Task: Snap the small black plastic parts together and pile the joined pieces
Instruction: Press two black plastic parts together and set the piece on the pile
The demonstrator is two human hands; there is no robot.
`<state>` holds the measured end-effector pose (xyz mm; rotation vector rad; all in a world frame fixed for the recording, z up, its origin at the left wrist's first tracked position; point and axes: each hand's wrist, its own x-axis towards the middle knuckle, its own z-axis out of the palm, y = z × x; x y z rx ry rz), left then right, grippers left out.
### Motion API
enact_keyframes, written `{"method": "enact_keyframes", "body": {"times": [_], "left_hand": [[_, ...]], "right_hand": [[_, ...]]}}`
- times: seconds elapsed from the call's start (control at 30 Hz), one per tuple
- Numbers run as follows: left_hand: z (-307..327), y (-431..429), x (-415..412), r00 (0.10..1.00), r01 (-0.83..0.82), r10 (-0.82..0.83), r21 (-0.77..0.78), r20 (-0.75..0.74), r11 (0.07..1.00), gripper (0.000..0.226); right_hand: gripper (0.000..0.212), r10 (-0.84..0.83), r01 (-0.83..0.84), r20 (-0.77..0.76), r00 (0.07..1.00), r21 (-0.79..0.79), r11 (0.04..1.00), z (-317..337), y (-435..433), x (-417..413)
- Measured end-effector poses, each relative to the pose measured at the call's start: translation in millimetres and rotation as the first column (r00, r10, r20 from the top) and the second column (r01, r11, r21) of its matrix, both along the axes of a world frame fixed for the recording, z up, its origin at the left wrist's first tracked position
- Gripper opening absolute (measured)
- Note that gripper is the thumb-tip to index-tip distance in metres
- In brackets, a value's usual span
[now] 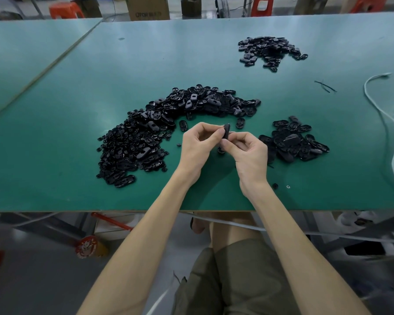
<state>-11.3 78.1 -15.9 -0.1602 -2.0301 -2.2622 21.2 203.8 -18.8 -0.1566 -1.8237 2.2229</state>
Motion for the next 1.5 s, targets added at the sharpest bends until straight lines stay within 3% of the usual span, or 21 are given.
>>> {"method": "enact_keyframes", "body": {"times": [0.37,0.73,0.97,1.1,1.5], "left_hand": [[2.0,-1.8,-0.2,0.998,0.046,-0.05,0.118,0.028,0.992,0.018],[4.7,-1.9,1.1,0.992,0.122,-0.126,0.11,0.026,0.986,0.009],[4.4,-2.0,1.2,0.998,0.06,-0.06,0.185,-0.008,0.981,0.008],[3.9,-2.6,0.5,0.998,0.049,-0.054,0.228,0.014,0.972,0.009],[1.8,-0.2,2.0,0.997,0.083,-0.081,0.085,-0.019,0.993,0.02]], "right_hand": [[0.018,-0.022,0.022,-0.013,1.0,0.053,0.998,0.9,-0.2,-1.7],[0.013,-0.013,0.013,-0.004,1.0,0.045,0.999,-0.2,0.3,-2.1],[0.023,0.007,-0.007,0.007,1.0,0.052,0.999,0.1,-1.5,-2.2],[0.013,-0.042,0.042,0.012,0.999,0.023,0.999,0.2,-1.1,-1.4],[0.012,-0.08,0.08,-0.014,0.997,-0.001,0.997,1.7,-1.9,-0.1]]}}
